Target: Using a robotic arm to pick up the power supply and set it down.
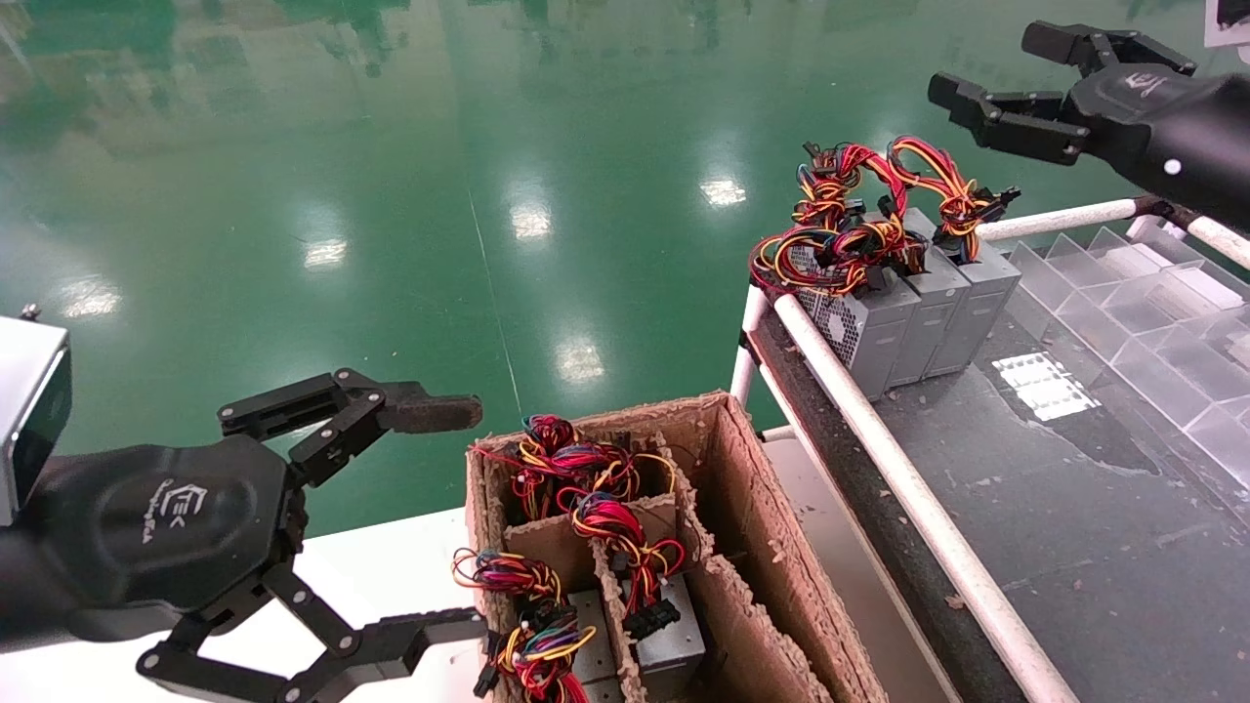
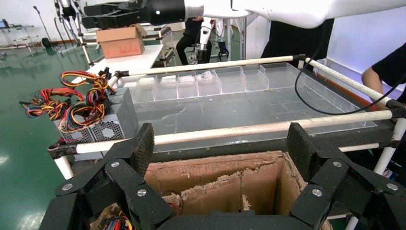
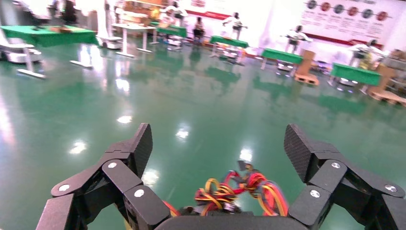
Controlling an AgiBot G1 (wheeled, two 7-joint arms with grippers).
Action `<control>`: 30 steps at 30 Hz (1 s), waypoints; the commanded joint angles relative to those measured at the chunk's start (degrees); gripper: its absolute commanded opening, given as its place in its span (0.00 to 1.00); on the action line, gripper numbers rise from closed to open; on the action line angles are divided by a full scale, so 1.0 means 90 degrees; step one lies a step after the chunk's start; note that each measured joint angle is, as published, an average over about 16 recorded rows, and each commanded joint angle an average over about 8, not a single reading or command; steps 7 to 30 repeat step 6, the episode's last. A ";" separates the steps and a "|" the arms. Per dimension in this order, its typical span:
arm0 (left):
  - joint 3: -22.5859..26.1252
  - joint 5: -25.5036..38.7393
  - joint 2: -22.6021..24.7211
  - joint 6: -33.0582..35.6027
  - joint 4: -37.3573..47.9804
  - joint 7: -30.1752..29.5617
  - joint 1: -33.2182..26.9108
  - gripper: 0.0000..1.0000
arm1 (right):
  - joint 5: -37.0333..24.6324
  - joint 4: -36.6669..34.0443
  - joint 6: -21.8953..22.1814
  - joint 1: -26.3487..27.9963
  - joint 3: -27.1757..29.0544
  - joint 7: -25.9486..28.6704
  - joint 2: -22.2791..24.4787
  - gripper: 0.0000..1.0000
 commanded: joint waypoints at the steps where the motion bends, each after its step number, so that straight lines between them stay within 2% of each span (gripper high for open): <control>1: 0.0001 0.0000 0.0000 0.0000 0.0000 0.0000 0.0000 1.00 | 0.0121 0.0342 -0.0153 -0.0216 0.0021 0.0117 0.0100 1.00; 6: 0.0001 -0.0001 -0.0001 0.0000 0.0000 0.0001 0.0000 1.00 | 0.0288 0.0818 -0.0366 -0.0515 0.0051 0.0280 0.0238 1.00; 30: 0.0001 -0.0001 -0.0001 0.0000 0.0000 0.0001 0.0000 1.00 | 0.0288 0.0818 -0.0366 -0.0515 0.0051 0.0280 0.0238 1.00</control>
